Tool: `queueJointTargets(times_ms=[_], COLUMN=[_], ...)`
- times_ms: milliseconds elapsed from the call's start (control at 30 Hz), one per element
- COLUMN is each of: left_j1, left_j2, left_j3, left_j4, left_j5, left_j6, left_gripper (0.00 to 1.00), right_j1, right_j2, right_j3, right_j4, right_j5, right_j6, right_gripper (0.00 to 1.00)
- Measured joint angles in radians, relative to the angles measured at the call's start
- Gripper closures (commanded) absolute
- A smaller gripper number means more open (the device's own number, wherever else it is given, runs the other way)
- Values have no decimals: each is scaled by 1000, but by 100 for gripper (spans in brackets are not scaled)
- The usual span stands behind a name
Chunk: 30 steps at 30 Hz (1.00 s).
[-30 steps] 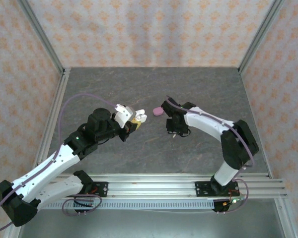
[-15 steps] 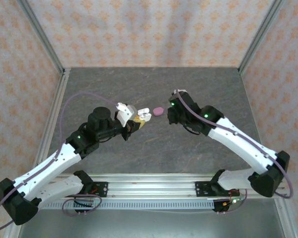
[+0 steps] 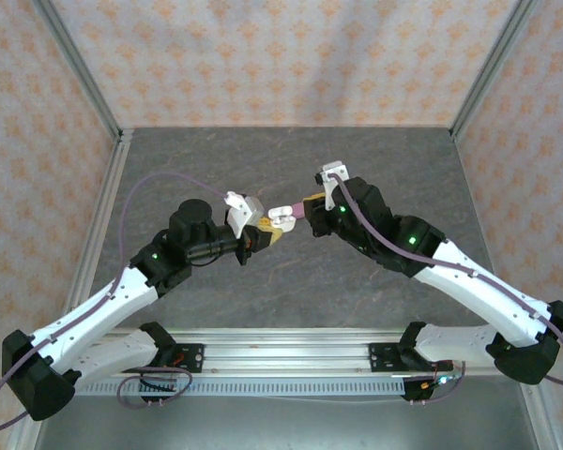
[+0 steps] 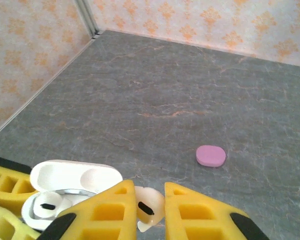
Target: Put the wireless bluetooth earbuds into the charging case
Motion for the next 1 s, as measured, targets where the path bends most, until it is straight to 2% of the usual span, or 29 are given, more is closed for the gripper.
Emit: queueJointTargets(times_ms=[433,1000], left_j1=[0,0], left_j2=[21,37], left_j3=[29,35], left_j4=[25,37], left_j5=[23,29], left_j6=[-37,-52], left_gripper=[100,100], right_j1=[10,10], right_j2=[0,0], right_j3=[-19,-83], right_j4=[90,121], right_j5=[-82,-106], right_j6=[-63,-117], right_gripper=[84,83])
